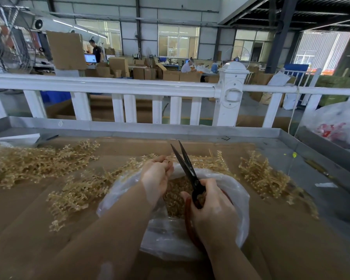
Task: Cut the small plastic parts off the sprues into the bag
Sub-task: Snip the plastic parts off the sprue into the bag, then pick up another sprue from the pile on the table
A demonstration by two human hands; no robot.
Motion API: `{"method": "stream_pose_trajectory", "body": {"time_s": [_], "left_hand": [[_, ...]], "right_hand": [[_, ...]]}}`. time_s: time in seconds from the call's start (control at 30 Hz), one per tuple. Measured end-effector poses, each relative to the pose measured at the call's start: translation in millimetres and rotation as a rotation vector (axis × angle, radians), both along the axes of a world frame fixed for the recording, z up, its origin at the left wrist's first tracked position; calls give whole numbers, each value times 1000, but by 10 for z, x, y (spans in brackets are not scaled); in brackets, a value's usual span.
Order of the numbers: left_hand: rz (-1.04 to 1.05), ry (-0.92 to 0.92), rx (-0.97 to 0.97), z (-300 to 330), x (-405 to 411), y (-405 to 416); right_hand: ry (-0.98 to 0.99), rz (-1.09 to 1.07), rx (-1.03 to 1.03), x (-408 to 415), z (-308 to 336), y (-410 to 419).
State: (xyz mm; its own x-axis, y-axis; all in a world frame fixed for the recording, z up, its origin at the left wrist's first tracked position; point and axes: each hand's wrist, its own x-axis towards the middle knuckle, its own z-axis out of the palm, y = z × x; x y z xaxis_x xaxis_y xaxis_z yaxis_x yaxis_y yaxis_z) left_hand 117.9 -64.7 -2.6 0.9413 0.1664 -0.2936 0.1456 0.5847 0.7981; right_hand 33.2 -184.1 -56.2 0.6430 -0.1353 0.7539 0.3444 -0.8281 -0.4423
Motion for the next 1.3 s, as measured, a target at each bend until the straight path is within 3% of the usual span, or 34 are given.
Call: {"method": "stream_pose_trajectory", "body": {"time_s": [0.07, 0.17, 0.3, 0.4, 0.5, 0.6, 0.7, 0.83, 0.93, 1.07, 1.2, 1.3], "left_hand": [[-10, -28, 140, -21, -1, 30], [-51, -164, 648, -63, -71, 122], [174, -294, 1150, -100, -176, 317], [266, -286, 1409, -112, -176, 480], [94, -102, 1782, -142, -142, 604], [-47, 55, 1856, -159, -153, 611], [-8, -31, 1902, -175, -103, 646], [100, -160, 1818, -99, -60, 728], [230, -256, 1613, 57, -114, 727], [230, -269, 1164, 268, -186, 643], [70, -140, 446, 351, -307, 574], [-104, -153, 289, 249, -424, 556]], "right_hand": [[7, -9, -14, 9, -3, 7], [-12, -11, -29, 11, -2, 7], [-17, -2, -31, 13, -9, 7], [-19, 20, -27, 9, -9, 9], [-12, 33, -23, 6, -4, 10], [2, 45, -26, 5, -2, 13], [19, 44, -28, 3, -2, 6], [27, 51, -34, 11, -11, 11], [34, 50, -27, 8, -9, 17], [23, 47, -34, 7, -14, 14], [16, 35, -36, 9, -9, 15], [14, 29, -33, 16, -11, 16]]}}
